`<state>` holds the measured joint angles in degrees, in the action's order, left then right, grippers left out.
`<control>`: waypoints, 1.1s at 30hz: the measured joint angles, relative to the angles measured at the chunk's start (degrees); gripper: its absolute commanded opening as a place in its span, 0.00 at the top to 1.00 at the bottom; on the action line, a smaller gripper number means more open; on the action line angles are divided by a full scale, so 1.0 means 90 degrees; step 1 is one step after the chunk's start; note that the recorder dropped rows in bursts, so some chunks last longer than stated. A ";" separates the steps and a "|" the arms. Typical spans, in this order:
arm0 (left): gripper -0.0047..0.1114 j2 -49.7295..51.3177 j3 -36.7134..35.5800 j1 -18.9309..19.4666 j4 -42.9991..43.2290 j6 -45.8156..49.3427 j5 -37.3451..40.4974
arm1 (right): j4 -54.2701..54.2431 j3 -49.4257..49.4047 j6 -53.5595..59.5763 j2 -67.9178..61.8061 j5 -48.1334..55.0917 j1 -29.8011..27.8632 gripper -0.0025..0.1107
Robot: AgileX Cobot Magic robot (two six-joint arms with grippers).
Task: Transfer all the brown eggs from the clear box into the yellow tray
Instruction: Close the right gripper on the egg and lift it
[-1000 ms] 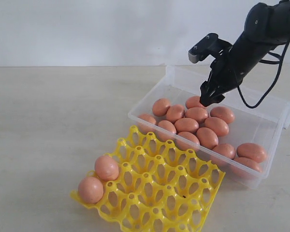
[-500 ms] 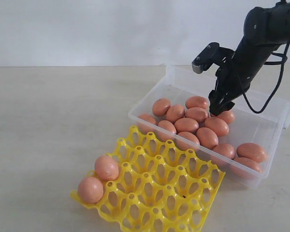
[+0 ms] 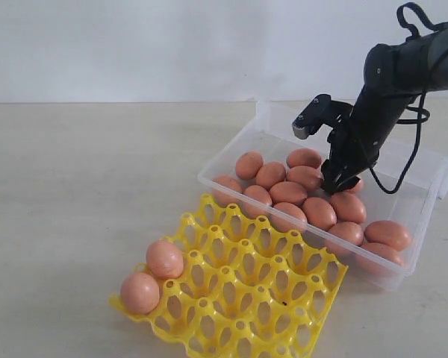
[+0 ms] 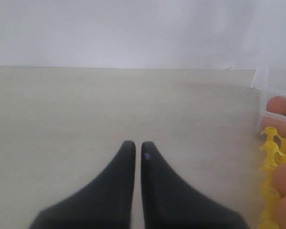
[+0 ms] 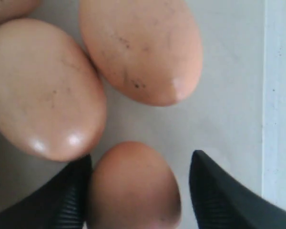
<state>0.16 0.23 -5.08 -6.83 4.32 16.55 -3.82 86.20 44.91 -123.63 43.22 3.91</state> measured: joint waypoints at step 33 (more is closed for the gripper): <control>0.92 0.0000 0.0000 0.0000 0.0000 0.0000 0.0000 | -0.0086 -0.0195 -0.3101 0.1074 0.0566 0.0010 0.98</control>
<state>0.16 0.23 -5.08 -6.83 4.32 16.55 -4.59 84.45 17.00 -113.97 48.31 4.00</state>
